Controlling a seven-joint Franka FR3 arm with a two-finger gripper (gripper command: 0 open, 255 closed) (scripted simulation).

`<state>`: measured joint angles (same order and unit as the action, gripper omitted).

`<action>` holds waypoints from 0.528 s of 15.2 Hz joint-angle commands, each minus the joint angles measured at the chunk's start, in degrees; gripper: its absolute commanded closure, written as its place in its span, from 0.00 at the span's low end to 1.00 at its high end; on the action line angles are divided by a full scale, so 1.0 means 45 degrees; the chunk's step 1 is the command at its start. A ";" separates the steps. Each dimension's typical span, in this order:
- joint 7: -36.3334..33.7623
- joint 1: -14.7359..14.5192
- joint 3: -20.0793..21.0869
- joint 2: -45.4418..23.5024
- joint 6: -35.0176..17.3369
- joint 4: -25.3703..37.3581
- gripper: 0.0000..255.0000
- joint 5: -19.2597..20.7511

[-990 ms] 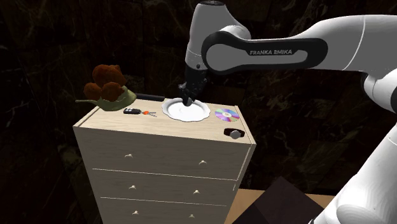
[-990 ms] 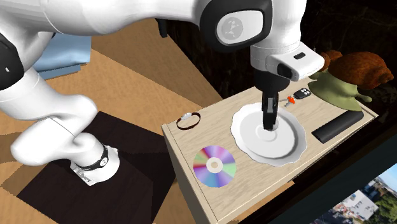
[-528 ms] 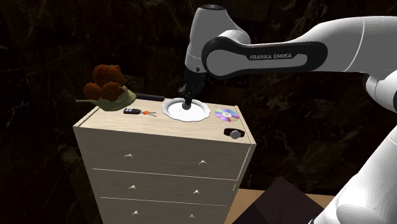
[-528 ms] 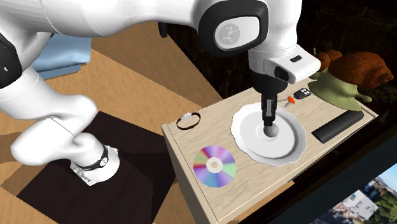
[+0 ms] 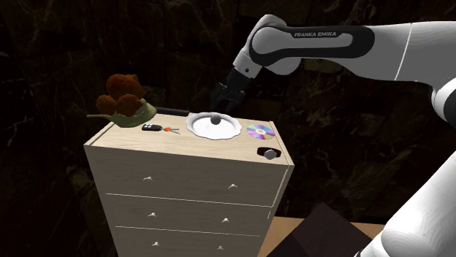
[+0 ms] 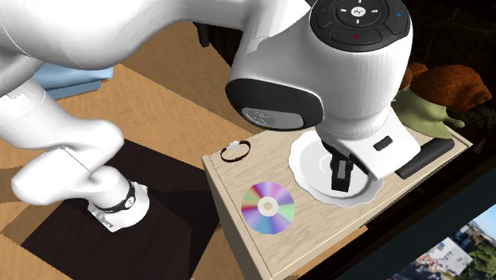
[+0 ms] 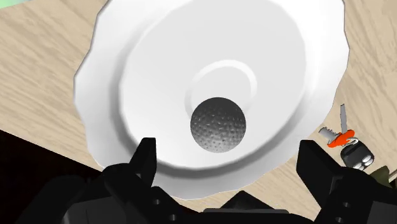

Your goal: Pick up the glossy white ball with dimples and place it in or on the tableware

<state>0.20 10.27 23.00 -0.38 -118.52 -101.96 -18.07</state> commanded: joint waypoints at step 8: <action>0.0421 -0.0088 0.0085 -0.0476 -0.1031 -0.0474 0.00 -0.0659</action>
<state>2.08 9.90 23.37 -2.40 -123.00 -104.08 -21.06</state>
